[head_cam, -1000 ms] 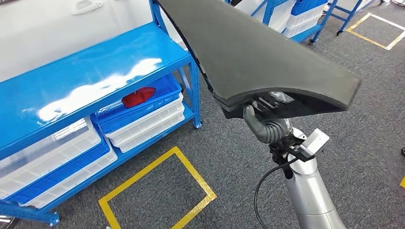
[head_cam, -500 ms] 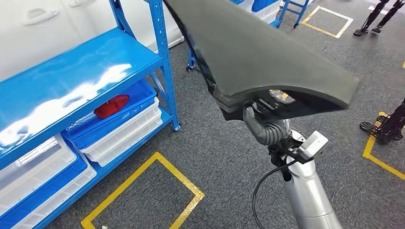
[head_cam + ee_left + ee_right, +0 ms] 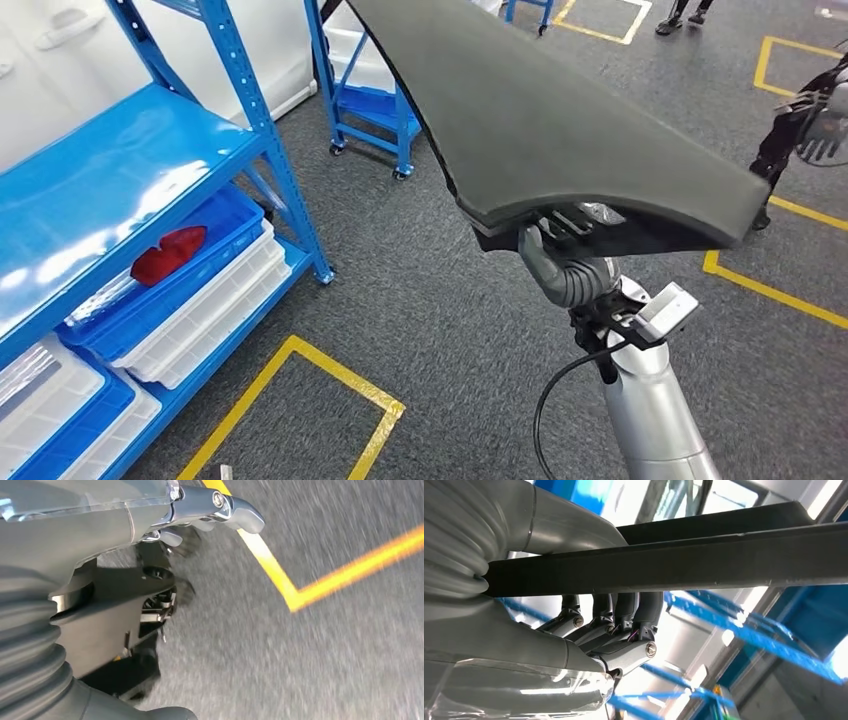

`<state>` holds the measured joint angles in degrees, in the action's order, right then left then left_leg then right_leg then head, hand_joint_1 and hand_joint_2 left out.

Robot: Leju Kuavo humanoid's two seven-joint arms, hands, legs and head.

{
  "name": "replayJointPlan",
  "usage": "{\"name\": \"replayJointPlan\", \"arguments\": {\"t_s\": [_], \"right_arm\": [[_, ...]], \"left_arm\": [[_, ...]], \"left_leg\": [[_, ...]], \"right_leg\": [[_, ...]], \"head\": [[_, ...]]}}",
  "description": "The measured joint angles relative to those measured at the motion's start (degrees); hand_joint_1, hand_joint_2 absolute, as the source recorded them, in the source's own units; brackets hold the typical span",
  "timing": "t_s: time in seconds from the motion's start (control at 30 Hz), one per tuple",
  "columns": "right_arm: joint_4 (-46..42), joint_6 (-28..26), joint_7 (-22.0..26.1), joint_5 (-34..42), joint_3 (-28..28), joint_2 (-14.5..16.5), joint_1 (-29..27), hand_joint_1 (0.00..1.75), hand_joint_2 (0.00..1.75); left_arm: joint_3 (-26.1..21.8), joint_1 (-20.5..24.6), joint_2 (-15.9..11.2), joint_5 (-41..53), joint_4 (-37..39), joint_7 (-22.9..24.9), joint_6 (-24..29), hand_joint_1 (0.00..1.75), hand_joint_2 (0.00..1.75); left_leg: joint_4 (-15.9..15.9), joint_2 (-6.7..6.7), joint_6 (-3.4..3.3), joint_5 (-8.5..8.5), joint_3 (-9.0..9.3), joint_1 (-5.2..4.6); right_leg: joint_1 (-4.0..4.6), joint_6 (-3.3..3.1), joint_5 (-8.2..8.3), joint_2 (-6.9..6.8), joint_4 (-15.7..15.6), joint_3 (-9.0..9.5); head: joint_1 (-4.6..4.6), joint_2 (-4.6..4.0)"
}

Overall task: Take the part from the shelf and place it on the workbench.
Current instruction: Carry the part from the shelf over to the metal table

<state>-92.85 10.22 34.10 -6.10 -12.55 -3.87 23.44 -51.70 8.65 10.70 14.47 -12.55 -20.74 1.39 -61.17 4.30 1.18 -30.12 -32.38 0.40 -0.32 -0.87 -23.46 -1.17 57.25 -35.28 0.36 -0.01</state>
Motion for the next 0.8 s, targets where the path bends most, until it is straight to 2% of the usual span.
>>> {"name": "replayJointPlan", "arguments": {"t_s": [0.03,0.07,0.1,0.13,0.17,0.2,0.23,0.27,0.3,0.33,0.37,0.4,0.43,0.47,0.5,0.53,0.57,0.6,0.63,0.67,0.7,0.73,0.8], "right_arm": [[0.25,0.06,0.31,0.09,-0.02,0.11,0.28,1.75,1.75],[0.58,0.11,0.63,0.17,-0.08,0.22,0.55,1.75,1.75],[0.93,0.13,0.90,0.20,-0.16,0.32,0.69,1.75,1.75],[1.23,0.11,1.08,0.17,-0.25,0.34,0.73,1.75,1.75],[1.46,0.08,1.19,0.14,-0.32,0.35,0.73,1.75,1.75],[1.60,0.01,1.22,0.10,-0.36,0.35,0.73,1.75,1.75],[1.67,-0.04,1.21,0.09,-0.37,0.36,0.73,1.75,1.75],[1.70,-0.08,1.19,0.09,-0.37,0.39,0.77,1.75,1.75],[1.73,-0.10,1.10,0.09,-0.38,0.47,0.82,1.75,1.75],[1.78,-0.09,1.03,0.09,-0.39,0.57,0.85,1.75,1.75],[1.83,-0.06,0.97,0.10,-0.43,0.67,0.86,1.75,1.75],[1.89,-0.03,0.92,0.14,-0.46,0.74,0.84,1.75,1.75],[1.95,-0.01,0.93,0.18,-0.48,0.77,0.81,1.75,1.75],[2.04,0.01,0.94,0.24,-0.50,0.77,0.89,1.75,1.75],[2.17,0.02,0.94,0.28,-0.51,0.79,1.08,1.75,1.75],[2.33,0.02,0.94,0.31,-0.54,0.85,1.28,1.75,1.75],[2.54,0.03,0.94,0.34,-0.58,0.95,1.46,1.75,1.75],[2.76,0.02,0.94,0.34,-0.63,1.06,1.53,1.75,1.75],[2.98,0.00,0.94,0.30,-0.67,1.14,1.47,1.75,1.75],[3.19,-0.05,0.94,0.19,-0.71,1.19,1.37,1.75,1.75],[3.33,-0.11,0.94,0.05,-0.74,1.20,1.27,1.75,1.75],[3.41,-0.20,0.94,-0.10,-0.75,1.19,1.19,1.75,1.75],[3.42,-0.35,0.98,-0.27,-0.77,1.24,1.07,1.75,1.75]], "left_arm": [[0.03,-0.02,0.00,-0.01,0.00,-0.03,-0.05,0.00,1.75],[0.03,-0.12,-0.01,-0.05,0.00,0.05,0.18,0.00,1.75],[0.03,-0.27,-0.03,-0.09,0.00,0.27,0.60,0.00,1.75],[0.03,-0.46,-0.06,-0.16,0.00,0.53,1.11,0.00,1.75],[0.02,-0.67,-0.09,-0.27,0.00,0.77,1.55,0.00,1.75],[0.01,-0.87,-0.16,-0.40,0.00,0.84,1.72,0.00,1.75],[-0.01,-1.04,-0.26,-0.55,0.00,0.76,1.68,0.00,1.75],[-0.04,-1.16,-0.35,-0.70,0.00,0.64,1.52,0.00,1.75],[-0.08,-1.23,-0.43,-0.85,0.00,0.54,1.40,0.00,1.75],[-0.12,-1.25,-0.47,-0.97,0.00,0.52,1.40,0.00,1.75],[-0.15,-1.24,-0.47,-1.07,0.00,0.57,1.47,0.00,1.75],[-0.18,-1.24,-0.45,-1.15,0.00,0.61,1.55,0.00,1.75],[-0.20,-1.23,-0.42,-1.19,0.00,0.60,1.57,0.00,1.75],[-0.22,-1.23,-0.37,-1.24,0.00,0.53,1.55,0.00,1.75],[-0.24,-1.26,-0.31,-1.28,0.00,0.44,1.53,0.00,1.75],[-0.25,-1.33,-0.27,-1.30,0.00,0.37,1.51,0.00,1.75],[-0.26,-1.48,-0.26,-1.31,0.00,0.32,1.52,0.00,1.75],[-0.30,-1.65,-0.26,-1.31,0.00,0.30,1.54,0.00,1.75],[-0.35,-1.81,-0.27,-1.30,0.00,0.31,1.57,0.00,1.75],[-0.42,-1.91,-0.27,-1.30,0.00,0.32,1.61,0.00,1.75],[-0.49,-1.96,-0.27,-1.27,0.00,0.36,1.65,0.00,1.75],[-0.55,-2.00,-0.27,-1.25,0.00,0.42,1.68,0.00,1.75],[-0.60,-2.12,-0.27,-1.19,0.00,0.58,1.69,0.00,1.75]], "left_leg": [[-3.45,-1.84,0.13,-1.81,-1.52,0.19],[-7.56,-3.11,0.24,-3.62,-3.49,0.25],[-11.02,-3.69,0.34,-4.75,-5.29,0.29],[-12.84,-3.92,0.40,-4.82,-6.41,0.30],[-12.50,-4.00,0.42,-3.76,-6.56,0.32],[-9.75,-4.25,0.41,-1.65,-5.60,0.40],[-5.66,-5.15,0.37,0.68,-4.02,0.56],[-1.88,-6.66,0.34,2.33,-2.52,0.75],[0.87,-7.92,0.23,3.37,-1.41,0.91],[2.13,-8.85,0.06,3.59,-0.94,0.94],[2.26,-8.99,-0.20,3.47,-0.87,0.80],[2.39,-8.33,-0.62,3.65,-0.81,0.72],[2.68,-7.66,-1.05,3.85,-0.66,0.68],[3.03,-6.96,-1.49,4.07,-0.48,0.68],[3.37,-6.19,-1.86,4.26,-0.33,0.72],[3.56,-5.39,-2.11,4.34,-0.24,0.61],[3.61,-4.59,-2.27,4.32,-0.23,0.47],[3.60,-3.74,-2.34,4.28,-0.26,0.34],[3.59,-2.92,-2.38,4.21,-0.27,0.25],[3.58,-2.14,-2.37,4.14,-0.26,0.20],[3.57,-1.45,-2.30,4.07,-0.20,0.17],[3.56,-0.83,-2.17,3.96,-0.09,0.14],[3.51,0.27,-1.68,3.64,0.17,-0.09]], "right_leg": [[-0.06,-0.23,0.08,0.69,-0.13,0.06],[-0.04,-0.40,0.11,1.46,-0.12,0.06],[0.02,-0.48,0.10,2.28,-0.08,0.05],[0.06,-0.49,0.09,3.14,-0.01,0.06],[0.07,-0.46,0.06,4.02,0.11,0.06],[0.04,-0.35,-0.01,4.90,0.29,0.07],[-0.01,-0.18,-0.12,5.72,0.54,0.02],[-0.01,0.06,-0.24,6.46,0.86,-0.16],[-0.05,0.39,-0.27,7.14,1.13,-0.42],[-0.15,0.74,-0.24,7.72,1.29,-0.73],[-0.26,1.15,-0.09,8.31,1.27,-0.98],[-0.40,1.57,0.09,8.92,1.15,-1.14],[-0.49,1.87,0.07,8.73,1.21,-1.24],[-0.42,2.12,-0.35,7.63,1.82,-1.55],[-0.34,2.32,-1.42,5.97,3.57,-2.39],[-0.32,2.46,-3.07,4.00,6.56,-3.80],[-0.34,2.67,-4.97,2.60,10.50,-5.71],[-0.46,2.85,-6.49,1.94,14.33,-7.56],[-0.61,2.97,-7.14,1.65,16.79,-8.73],[-0.72,3.04,-6.72,1.45,17.09,-8.80],[-0.79,3.03,-5.35,1.16,14.95,-7.61],[-0.77,2.92,-3.52,0.41,11.00,-5.41],[-0.23,2.25,-1.25,-1.87,3.47,-1.31]], "head": [[-0.10,0.00],[-0.19,0.00],[-0.26,0.00],[-0.26,0.01],[-0.26,0.01],[-0.26,0.01],[-0.29,0.00],[-0.28,-0.01],[-0.29,-0.01],[-0.31,-0.01],[-0.30,-0.01],[-0.32,0.00],[-0.30,0.00],[-0.19,0.01],[-0.08,0.00],[0.04,0.00],[0.13,0.00],[0.14,0.00],[0.14,0.00],[0.14,0.00],[0.15,0.01],[0.16,0.01],[0.13,0.00]]}}
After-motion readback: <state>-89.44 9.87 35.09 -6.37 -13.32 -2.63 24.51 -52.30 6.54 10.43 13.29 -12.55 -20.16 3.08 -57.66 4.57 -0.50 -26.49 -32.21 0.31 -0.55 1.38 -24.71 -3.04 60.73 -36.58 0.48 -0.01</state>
